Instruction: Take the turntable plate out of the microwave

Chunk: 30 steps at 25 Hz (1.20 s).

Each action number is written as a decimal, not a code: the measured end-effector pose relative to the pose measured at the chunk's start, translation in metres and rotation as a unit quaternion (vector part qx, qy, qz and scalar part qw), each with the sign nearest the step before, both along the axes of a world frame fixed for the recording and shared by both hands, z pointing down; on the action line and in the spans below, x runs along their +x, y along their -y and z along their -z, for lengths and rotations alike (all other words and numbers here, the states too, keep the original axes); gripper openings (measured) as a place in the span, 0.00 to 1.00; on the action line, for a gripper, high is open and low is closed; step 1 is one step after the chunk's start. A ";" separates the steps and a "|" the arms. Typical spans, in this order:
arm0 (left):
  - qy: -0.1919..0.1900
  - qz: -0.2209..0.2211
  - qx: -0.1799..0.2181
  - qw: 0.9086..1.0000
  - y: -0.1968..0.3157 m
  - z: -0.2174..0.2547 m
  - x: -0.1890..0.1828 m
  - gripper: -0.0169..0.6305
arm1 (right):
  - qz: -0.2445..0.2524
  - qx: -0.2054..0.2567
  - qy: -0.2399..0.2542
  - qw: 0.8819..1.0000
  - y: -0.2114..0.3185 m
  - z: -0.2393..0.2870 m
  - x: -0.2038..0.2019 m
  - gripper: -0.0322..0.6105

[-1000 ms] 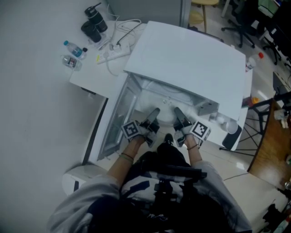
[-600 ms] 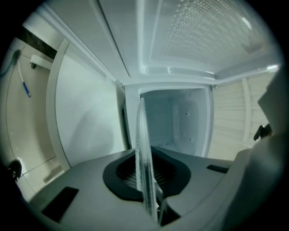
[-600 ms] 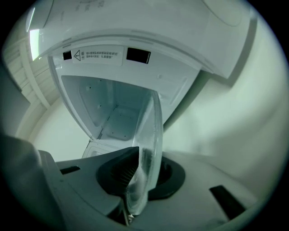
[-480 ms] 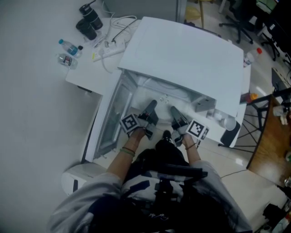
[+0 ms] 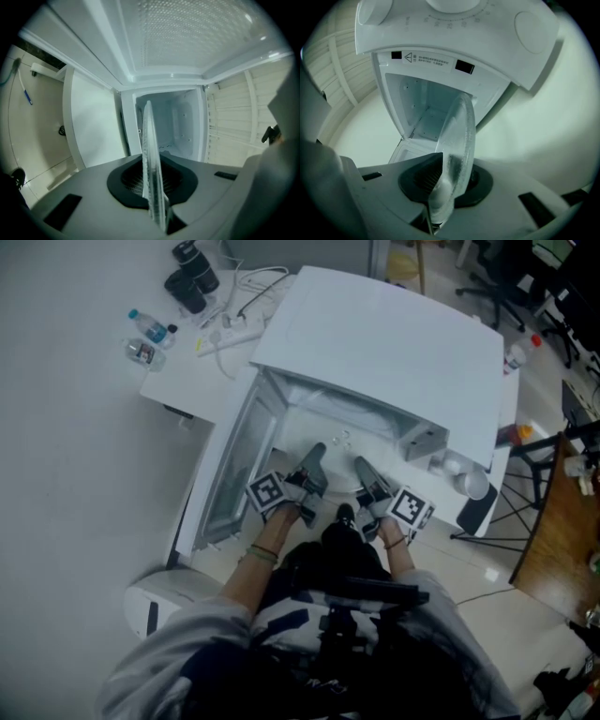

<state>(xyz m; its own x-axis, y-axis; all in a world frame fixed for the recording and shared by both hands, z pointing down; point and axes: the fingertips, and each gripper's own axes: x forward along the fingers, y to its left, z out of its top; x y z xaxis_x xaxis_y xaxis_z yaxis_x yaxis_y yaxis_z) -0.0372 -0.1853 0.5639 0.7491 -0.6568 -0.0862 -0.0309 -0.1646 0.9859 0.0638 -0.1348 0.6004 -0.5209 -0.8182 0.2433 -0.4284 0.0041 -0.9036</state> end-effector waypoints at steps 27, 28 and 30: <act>-0.006 -0.075 0.046 0.996 -0.199 0.049 -0.045 0.05 | -0.041 0.093 0.081 0.991 -0.207 0.074 -0.069 0.15; -0.007 -0.075 0.046 0.996 -0.204 0.050 -0.043 0.05 | -0.042 0.095 0.082 0.991 -0.212 0.075 -0.068 0.15; -0.006 -0.077 0.044 0.996 -0.214 0.054 -0.040 0.05 | -0.042 0.101 0.083 0.991 -0.221 0.078 -0.064 0.15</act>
<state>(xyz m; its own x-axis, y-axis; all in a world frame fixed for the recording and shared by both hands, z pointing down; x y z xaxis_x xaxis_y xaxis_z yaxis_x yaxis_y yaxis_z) -0.0767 0.0285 0.5101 0.8384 -0.5245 -0.1484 0.0136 -0.2519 0.9676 -0.0004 0.0862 0.5221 -0.4686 -0.8833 -0.0130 -0.2813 0.1632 -0.9457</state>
